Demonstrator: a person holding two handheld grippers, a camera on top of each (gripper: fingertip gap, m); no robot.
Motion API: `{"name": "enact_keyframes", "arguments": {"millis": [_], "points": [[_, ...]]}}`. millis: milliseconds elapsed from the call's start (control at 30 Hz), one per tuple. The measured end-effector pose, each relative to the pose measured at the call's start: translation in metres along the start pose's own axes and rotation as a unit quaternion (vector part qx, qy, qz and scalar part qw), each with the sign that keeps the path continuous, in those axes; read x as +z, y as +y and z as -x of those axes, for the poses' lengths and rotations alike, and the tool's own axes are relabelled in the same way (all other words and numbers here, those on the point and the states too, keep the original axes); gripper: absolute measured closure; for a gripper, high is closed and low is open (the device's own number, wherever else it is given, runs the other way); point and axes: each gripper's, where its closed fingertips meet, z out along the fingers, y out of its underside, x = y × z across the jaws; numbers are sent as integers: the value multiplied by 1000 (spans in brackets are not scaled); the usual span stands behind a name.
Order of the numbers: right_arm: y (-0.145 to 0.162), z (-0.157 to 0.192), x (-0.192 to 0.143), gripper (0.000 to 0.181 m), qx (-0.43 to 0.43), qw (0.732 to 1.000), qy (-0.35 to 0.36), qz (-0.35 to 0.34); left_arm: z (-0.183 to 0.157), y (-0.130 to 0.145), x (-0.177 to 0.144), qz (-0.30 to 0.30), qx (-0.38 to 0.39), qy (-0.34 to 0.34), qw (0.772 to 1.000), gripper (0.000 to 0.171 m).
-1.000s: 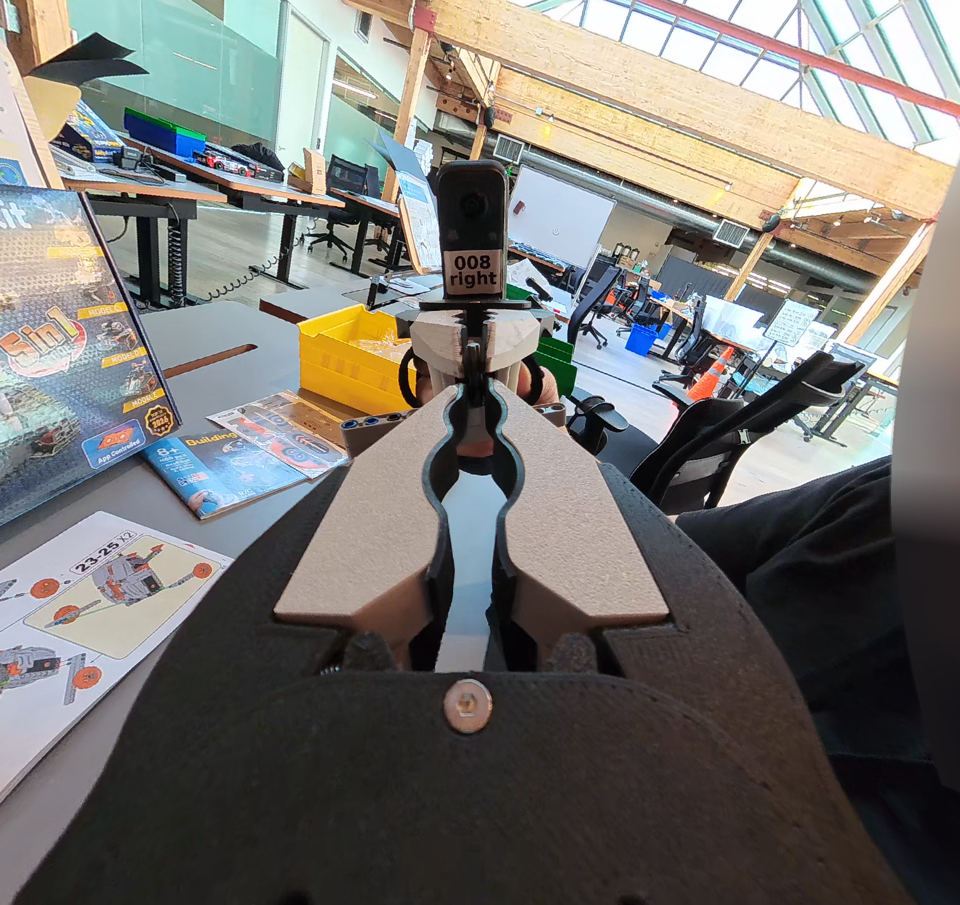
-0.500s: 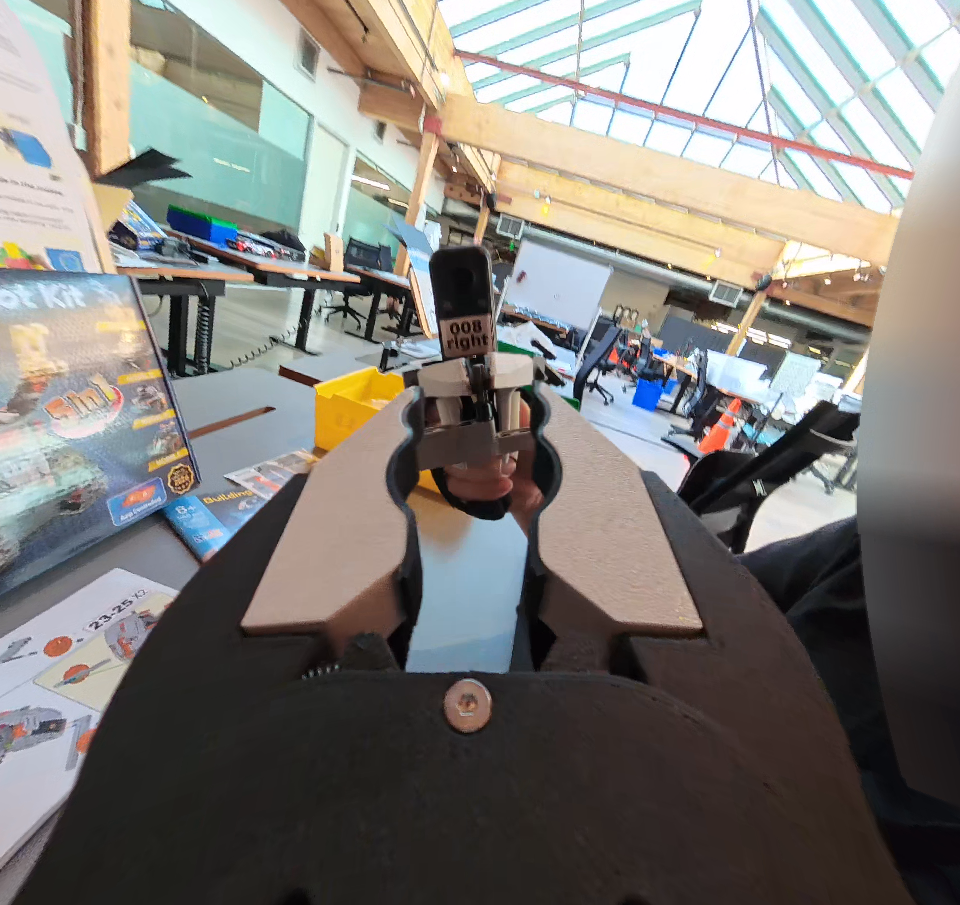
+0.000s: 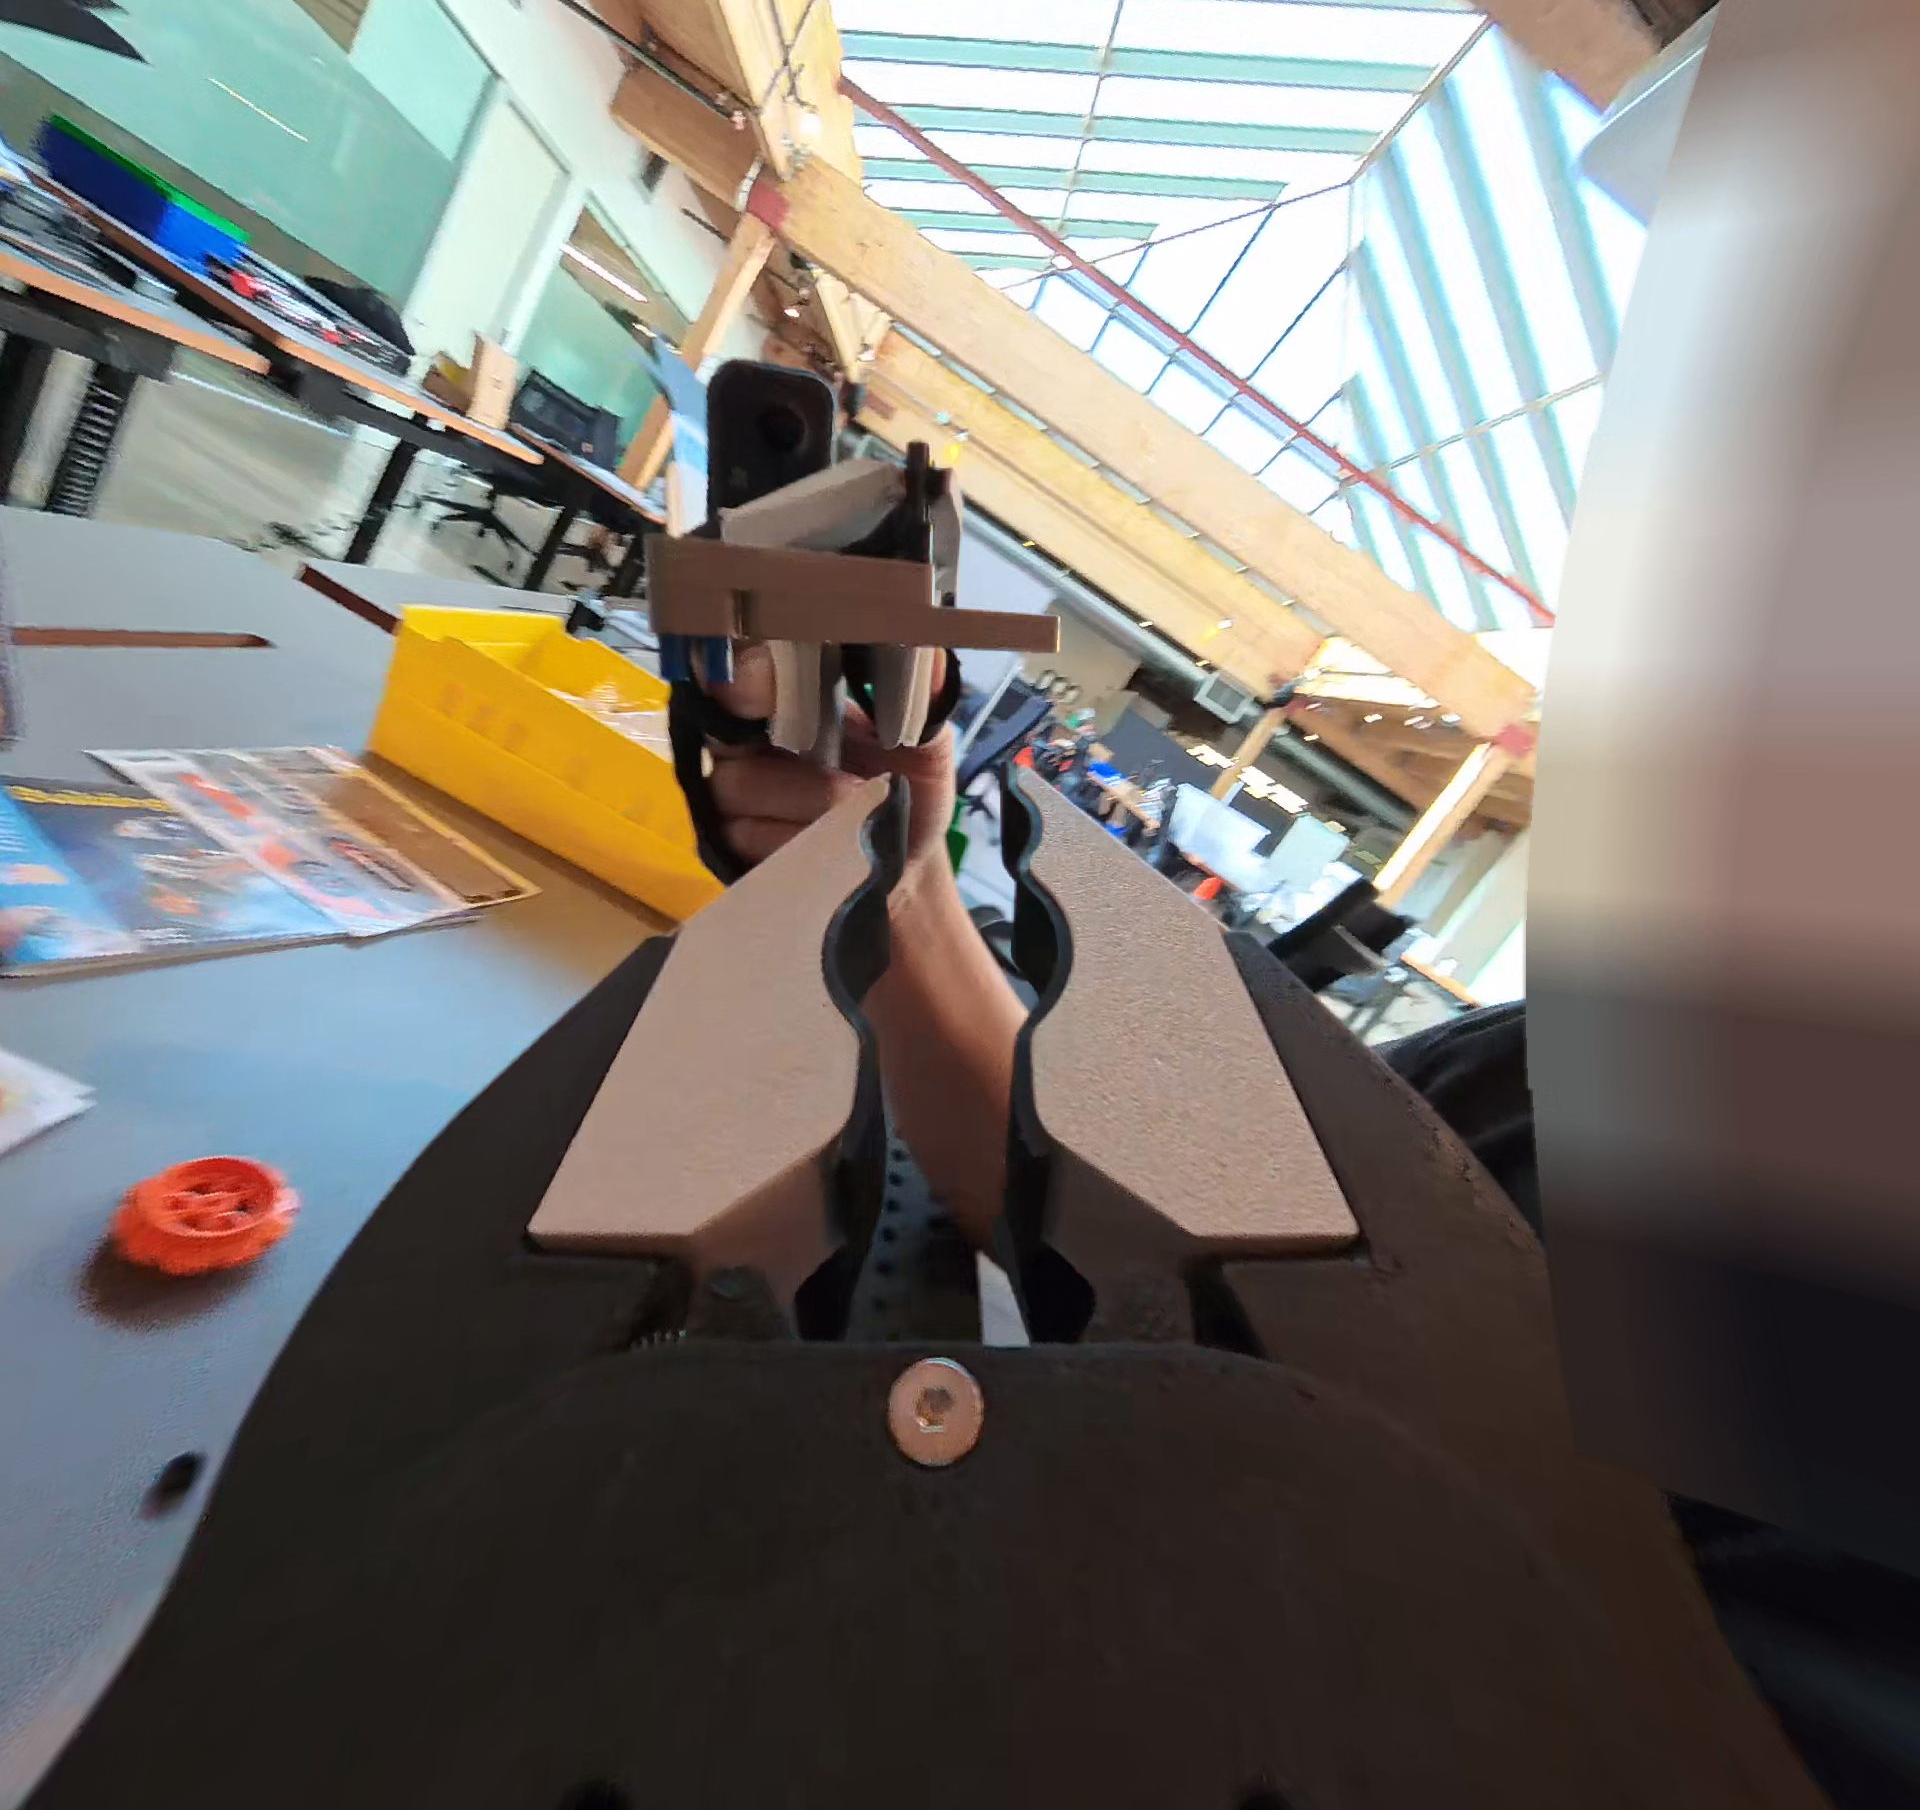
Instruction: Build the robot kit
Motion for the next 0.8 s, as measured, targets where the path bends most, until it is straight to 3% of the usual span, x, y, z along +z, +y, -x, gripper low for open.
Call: {"name": "enact_keyframes", "arguments": {"millis": [133,333,533,800], "points": [[7,-1,6,179,-16,1000,3,13,4,-3,7,-53,-66,59,995,145],[16,-5,13,178,-51,998,10,31,11,-17,6,-109,-155,143,971,143],[17,-8,6,179,-94,995,7,12,27,-16,6,-100,-165,148,970,163],[24,-23,-6,179,-78,997,-4,-6,44,-15,-4,-112,-152,133,973,166]]}}
